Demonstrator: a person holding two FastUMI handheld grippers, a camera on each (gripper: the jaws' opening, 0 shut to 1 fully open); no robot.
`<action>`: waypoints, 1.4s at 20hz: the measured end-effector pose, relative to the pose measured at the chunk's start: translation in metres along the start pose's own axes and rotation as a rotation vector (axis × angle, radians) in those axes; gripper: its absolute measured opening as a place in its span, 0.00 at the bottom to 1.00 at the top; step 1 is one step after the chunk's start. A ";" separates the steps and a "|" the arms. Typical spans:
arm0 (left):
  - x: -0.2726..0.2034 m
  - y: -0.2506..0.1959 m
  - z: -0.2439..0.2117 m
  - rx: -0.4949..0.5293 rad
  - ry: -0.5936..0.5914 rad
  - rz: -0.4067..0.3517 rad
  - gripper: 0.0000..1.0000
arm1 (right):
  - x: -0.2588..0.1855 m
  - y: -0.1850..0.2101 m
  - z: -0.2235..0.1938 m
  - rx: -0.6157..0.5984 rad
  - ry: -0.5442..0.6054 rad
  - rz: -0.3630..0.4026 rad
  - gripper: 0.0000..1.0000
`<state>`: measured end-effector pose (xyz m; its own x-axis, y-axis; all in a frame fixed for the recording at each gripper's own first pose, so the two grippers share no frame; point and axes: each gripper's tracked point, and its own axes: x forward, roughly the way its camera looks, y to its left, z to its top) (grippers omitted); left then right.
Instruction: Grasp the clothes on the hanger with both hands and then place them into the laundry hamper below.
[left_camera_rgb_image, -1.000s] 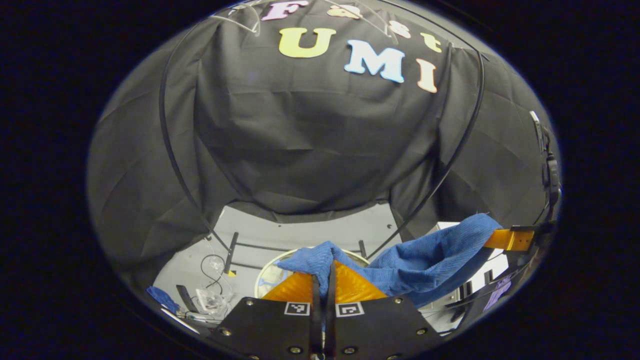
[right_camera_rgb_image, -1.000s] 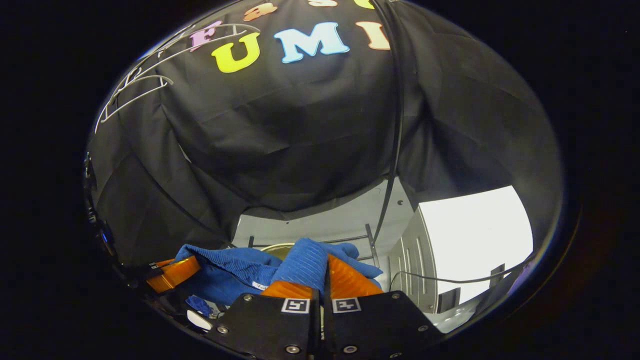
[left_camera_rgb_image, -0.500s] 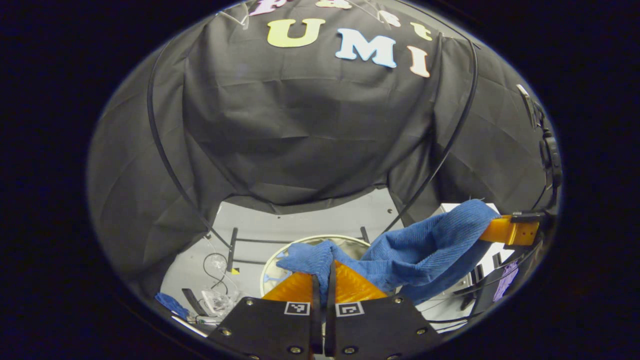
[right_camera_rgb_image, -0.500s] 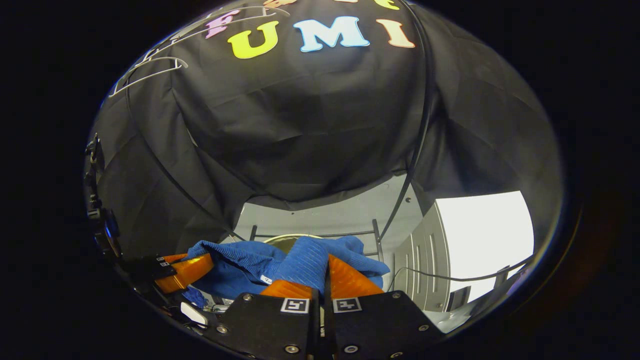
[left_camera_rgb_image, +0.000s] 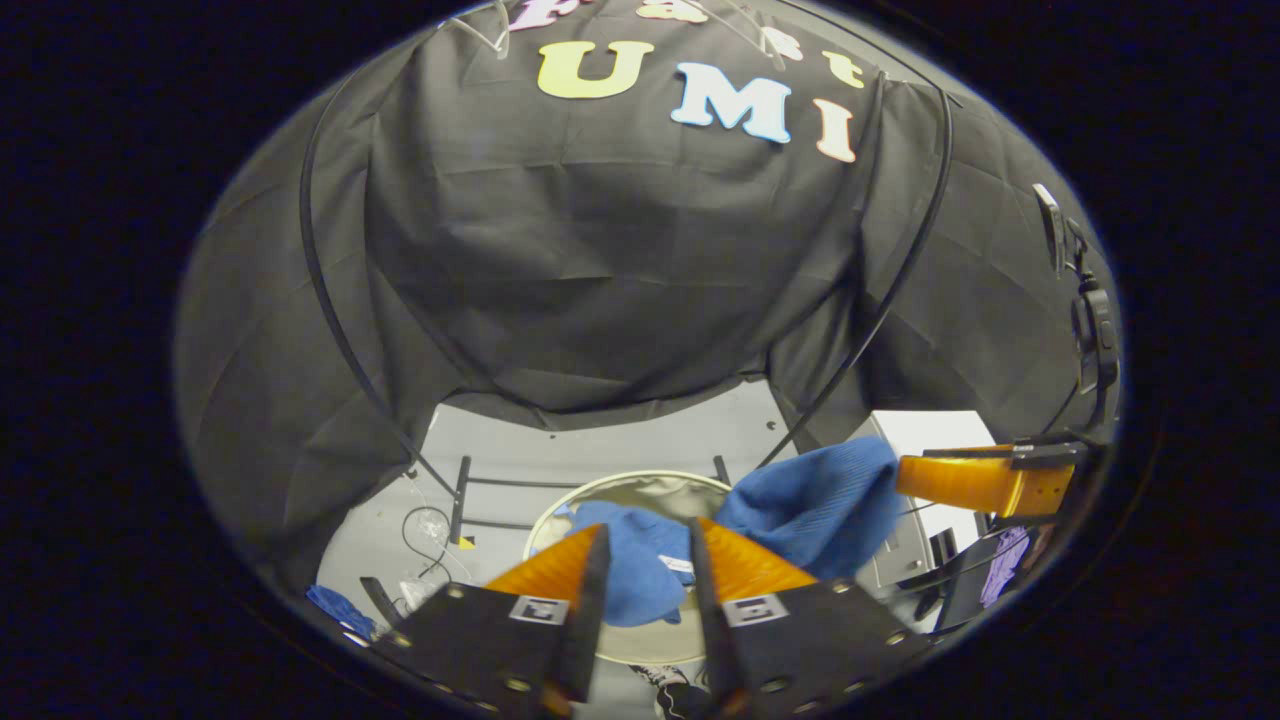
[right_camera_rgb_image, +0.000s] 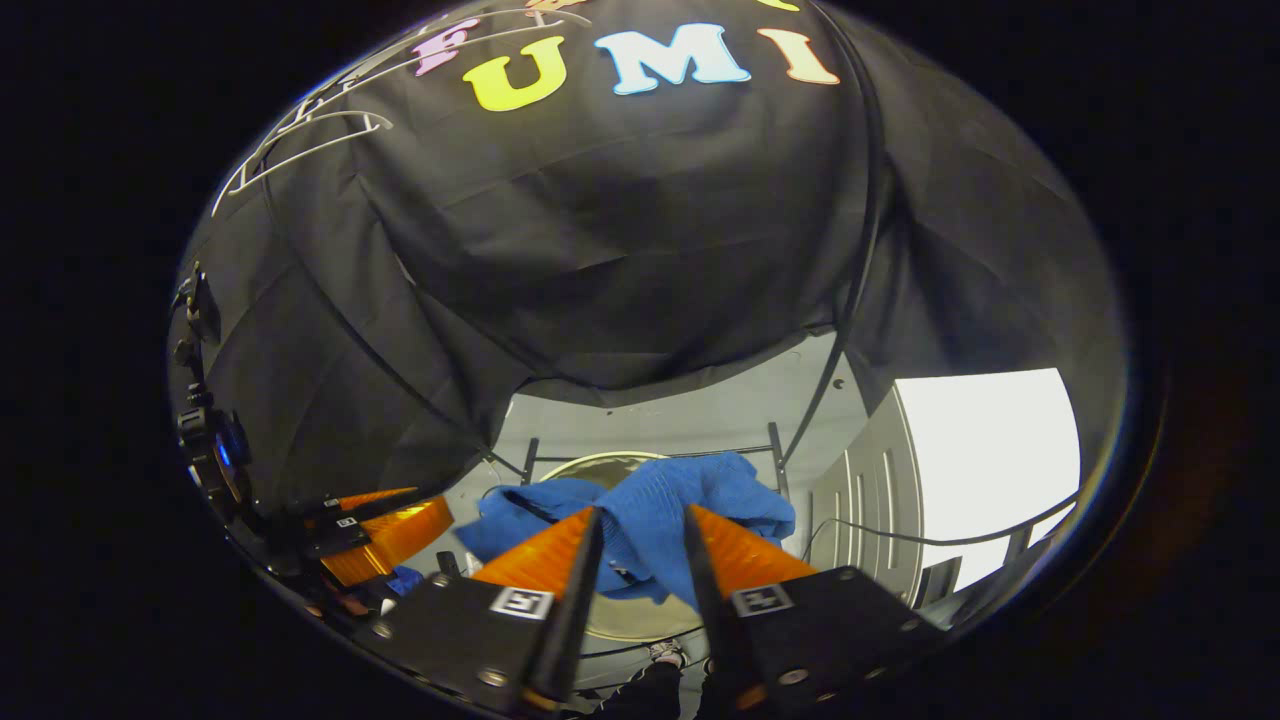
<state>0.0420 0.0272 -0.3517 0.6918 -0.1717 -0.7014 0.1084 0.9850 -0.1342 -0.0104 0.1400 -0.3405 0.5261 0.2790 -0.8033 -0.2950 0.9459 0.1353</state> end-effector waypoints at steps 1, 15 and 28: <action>-0.010 0.004 0.007 0.014 -0.017 0.012 0.55 | -0.006 0.001 0.006 0.001 -0.019 0.000 0.72; -0.168 -0.002 0.232 0.045 -0.506 0.085 0.96 | -0.170 -0.017 0.207 0.036 -0.614 -0.135 0.95; -0.296 -0.031 0.297 0.111 -0.856 0.151 0.93 | -0.291 -0.005 0.259 -0.055 -0.983 -0.233 0.91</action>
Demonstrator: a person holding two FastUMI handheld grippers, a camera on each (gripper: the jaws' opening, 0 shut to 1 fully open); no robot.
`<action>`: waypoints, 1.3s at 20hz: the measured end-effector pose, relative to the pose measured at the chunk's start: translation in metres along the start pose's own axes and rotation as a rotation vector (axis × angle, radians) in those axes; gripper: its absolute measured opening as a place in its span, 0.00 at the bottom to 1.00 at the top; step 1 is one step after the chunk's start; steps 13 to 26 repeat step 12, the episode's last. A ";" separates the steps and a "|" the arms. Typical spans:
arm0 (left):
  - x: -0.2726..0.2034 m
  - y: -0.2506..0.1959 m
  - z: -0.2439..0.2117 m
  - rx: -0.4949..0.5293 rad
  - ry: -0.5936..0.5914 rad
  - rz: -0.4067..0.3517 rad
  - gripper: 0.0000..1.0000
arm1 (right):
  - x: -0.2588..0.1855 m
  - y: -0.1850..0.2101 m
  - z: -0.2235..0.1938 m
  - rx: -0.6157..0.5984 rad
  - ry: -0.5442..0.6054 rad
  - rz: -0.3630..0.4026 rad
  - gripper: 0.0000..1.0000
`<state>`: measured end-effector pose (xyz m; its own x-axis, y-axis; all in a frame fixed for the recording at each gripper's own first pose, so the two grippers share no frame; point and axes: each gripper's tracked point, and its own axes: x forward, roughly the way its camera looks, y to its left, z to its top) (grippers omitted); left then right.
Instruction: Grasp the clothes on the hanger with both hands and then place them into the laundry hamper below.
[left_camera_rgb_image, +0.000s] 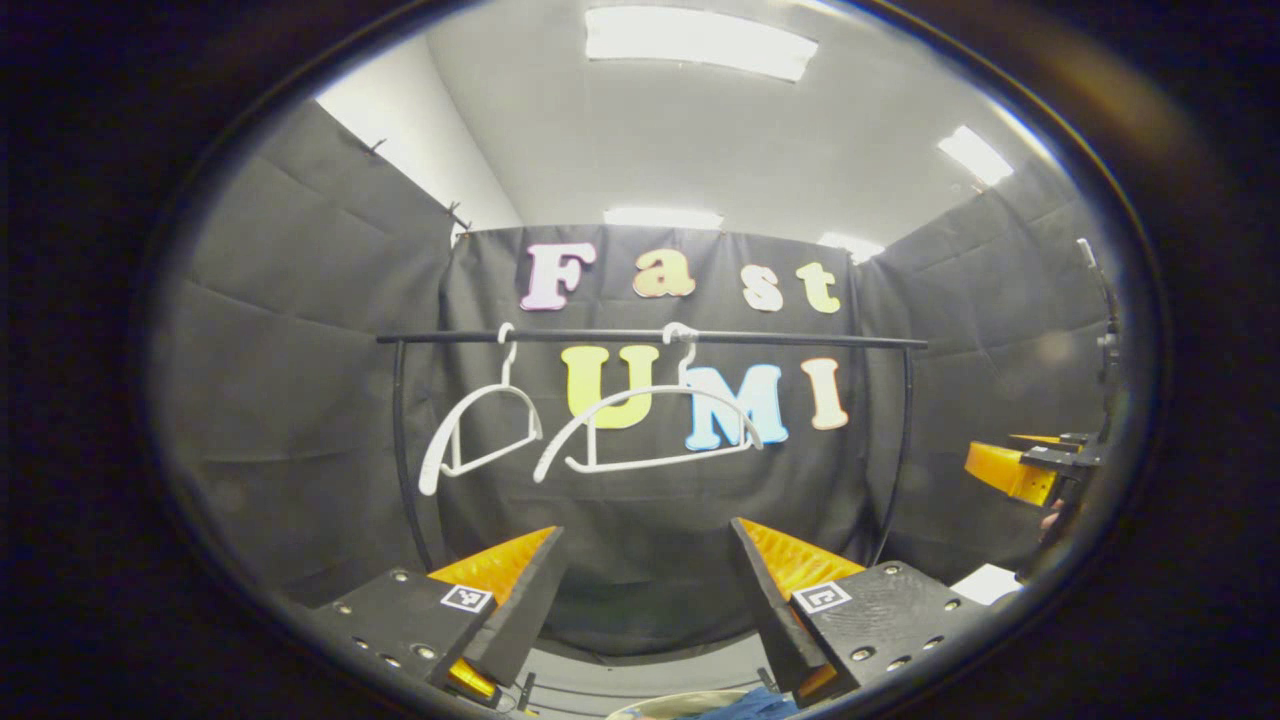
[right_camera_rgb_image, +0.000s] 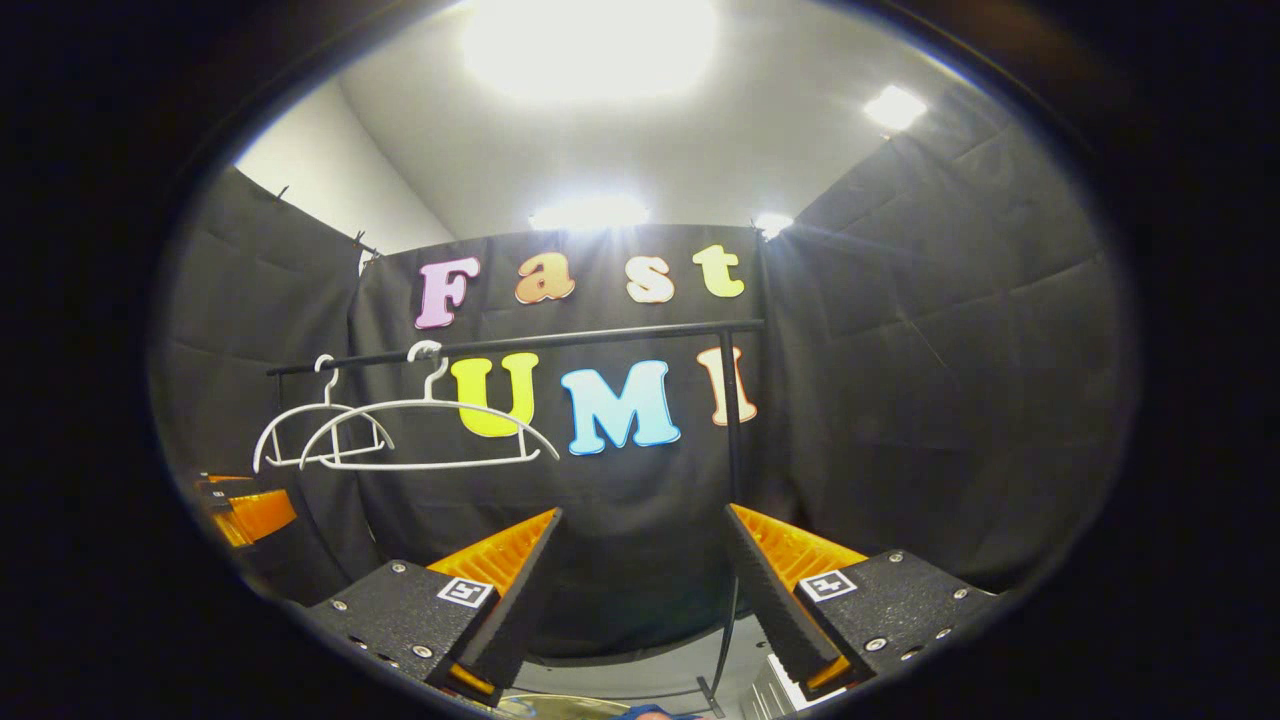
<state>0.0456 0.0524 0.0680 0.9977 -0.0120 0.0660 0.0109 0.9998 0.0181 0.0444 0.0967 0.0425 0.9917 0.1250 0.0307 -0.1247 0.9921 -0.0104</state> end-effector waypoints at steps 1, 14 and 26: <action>0.002 -0.001 -0.003 -0.009 -0.005 0.005 0.92 | -0.003 -0.002 -0.003 0.001 -0.001 -0.009 0.91; 0.007 0.023 -0.027 -0.104 0.001 0.087 0.95 | -0.008 -0.018 -0.005 -0.022 0.013 -0.069 0.91; 0.007 0.023 -0.027 -0.104 0.001 0.087 0.95 | -0.008 -0.018 -0.005 -0.022 0.013 -0.069 0.91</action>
